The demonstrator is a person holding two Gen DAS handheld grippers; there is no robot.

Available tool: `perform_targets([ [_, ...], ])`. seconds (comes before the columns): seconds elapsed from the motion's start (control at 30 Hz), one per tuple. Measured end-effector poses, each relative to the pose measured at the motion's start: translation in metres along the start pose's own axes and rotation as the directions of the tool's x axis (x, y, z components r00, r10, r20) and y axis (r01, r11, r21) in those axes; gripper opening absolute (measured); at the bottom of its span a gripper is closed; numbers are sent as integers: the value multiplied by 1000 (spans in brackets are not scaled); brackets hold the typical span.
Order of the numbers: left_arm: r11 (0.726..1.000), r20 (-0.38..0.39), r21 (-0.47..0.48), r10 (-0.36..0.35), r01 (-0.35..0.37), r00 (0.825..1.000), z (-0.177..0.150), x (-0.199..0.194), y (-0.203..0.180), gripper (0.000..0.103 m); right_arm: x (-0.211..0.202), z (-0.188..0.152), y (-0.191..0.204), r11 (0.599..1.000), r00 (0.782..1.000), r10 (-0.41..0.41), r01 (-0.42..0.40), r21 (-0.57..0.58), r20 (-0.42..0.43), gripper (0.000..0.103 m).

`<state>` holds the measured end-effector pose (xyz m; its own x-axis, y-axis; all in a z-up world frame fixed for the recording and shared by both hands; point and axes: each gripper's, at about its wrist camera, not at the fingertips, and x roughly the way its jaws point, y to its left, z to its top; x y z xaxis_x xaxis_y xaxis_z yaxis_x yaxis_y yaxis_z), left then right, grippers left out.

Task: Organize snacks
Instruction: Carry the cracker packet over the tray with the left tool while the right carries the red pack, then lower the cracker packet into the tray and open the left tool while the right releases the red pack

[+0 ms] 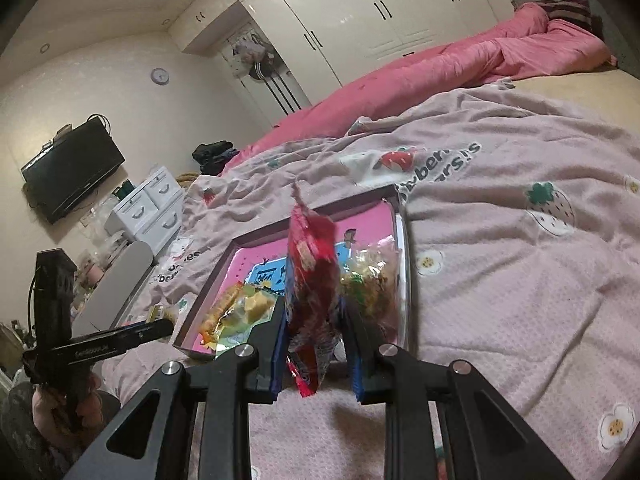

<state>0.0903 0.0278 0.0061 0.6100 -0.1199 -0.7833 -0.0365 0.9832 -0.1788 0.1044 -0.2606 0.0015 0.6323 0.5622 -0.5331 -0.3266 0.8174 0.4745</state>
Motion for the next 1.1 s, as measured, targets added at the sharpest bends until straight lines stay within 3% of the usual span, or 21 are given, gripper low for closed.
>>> perform_targets([
  [0.33, 999, 1, 3, 48, -48, 999, 7, 31, 4, 41, 24, 4, 17, 996, 1000, 3, -5, -84, -26, 26],
  [0.57, 998, -13, 33, 56, -55, 998, 7, 46, -6, 41, 44, 5, 28, 985, 998, -39, 31, -170, -45, 26],
  [1.1, 997, -38, 52, 66, -64, 997, 8, 62, -13, 42, 77, 4, 36, 976, 996, -15, -6, -220, -93, 26],
])
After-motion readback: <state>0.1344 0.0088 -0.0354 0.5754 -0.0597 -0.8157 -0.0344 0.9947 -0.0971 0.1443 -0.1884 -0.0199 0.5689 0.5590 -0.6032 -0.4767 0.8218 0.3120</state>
